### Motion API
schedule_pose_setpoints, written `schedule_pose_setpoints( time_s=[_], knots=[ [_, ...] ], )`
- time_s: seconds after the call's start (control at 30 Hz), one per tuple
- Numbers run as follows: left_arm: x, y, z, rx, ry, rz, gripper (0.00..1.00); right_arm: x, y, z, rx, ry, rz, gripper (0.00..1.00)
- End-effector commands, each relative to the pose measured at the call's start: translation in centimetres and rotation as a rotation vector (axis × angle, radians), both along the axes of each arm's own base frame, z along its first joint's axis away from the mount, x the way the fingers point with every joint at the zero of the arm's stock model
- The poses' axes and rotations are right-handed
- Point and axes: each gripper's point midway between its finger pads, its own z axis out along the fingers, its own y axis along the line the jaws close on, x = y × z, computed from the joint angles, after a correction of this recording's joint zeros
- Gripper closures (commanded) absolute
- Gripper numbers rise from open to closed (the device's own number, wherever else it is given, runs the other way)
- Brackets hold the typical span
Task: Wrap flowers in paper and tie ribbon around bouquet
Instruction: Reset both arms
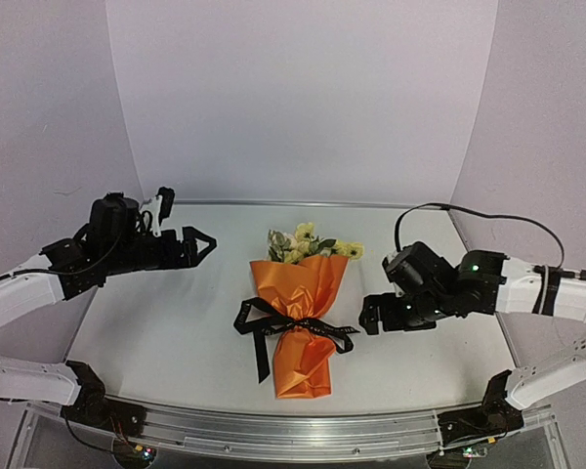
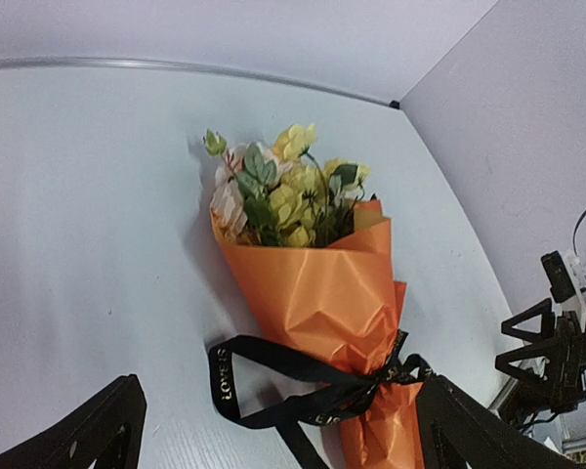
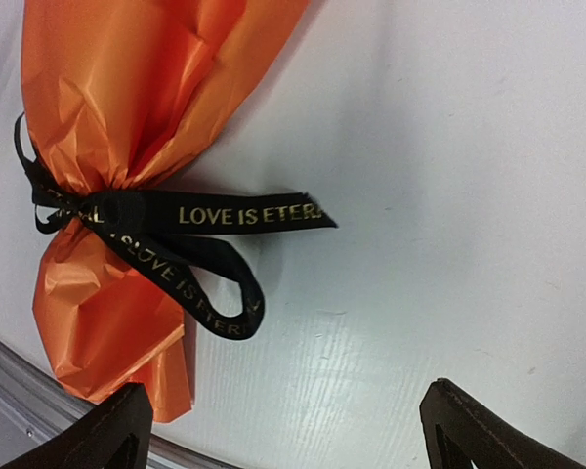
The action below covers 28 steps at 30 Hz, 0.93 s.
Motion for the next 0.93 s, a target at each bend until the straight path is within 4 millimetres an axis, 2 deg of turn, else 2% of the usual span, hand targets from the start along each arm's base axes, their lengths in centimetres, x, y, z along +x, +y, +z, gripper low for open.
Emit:
schedule_pose_setpoints(
  time_s=[0.0,0.13,0.37,0.57,0.9],
  knots=[
    [1.1,1.2,4.8,-0.006,-0.065,0.09,0.0,0.4,-5.4,1.9,-0.124,-0.136,-0.069,0.02],
    [1.9,2.2,6.1,0.021,-0.07,0.16,0.0,-0.1,-8.0,3.6,-0.159,-0.206,-0.066,0.02],
    [1.9,3.2,6.9,0.011,-0.105,0.207,0.0,-0.4,-10.2,4.6,-0.172,-0.29,-0.075,0.02],
    [1.8,4.0,6.8,0.028,-0.121,0.231,0.0,-0.2,-11.2,4.7,-0.198,-0.326,-0.087,0.02],
    [1.6,4.3,7.2,0.037,-0.138,0.231,0.0,-0.3,-11.2,4.8,-0.201,-0.33,-0.08,0.02]
  ],
)
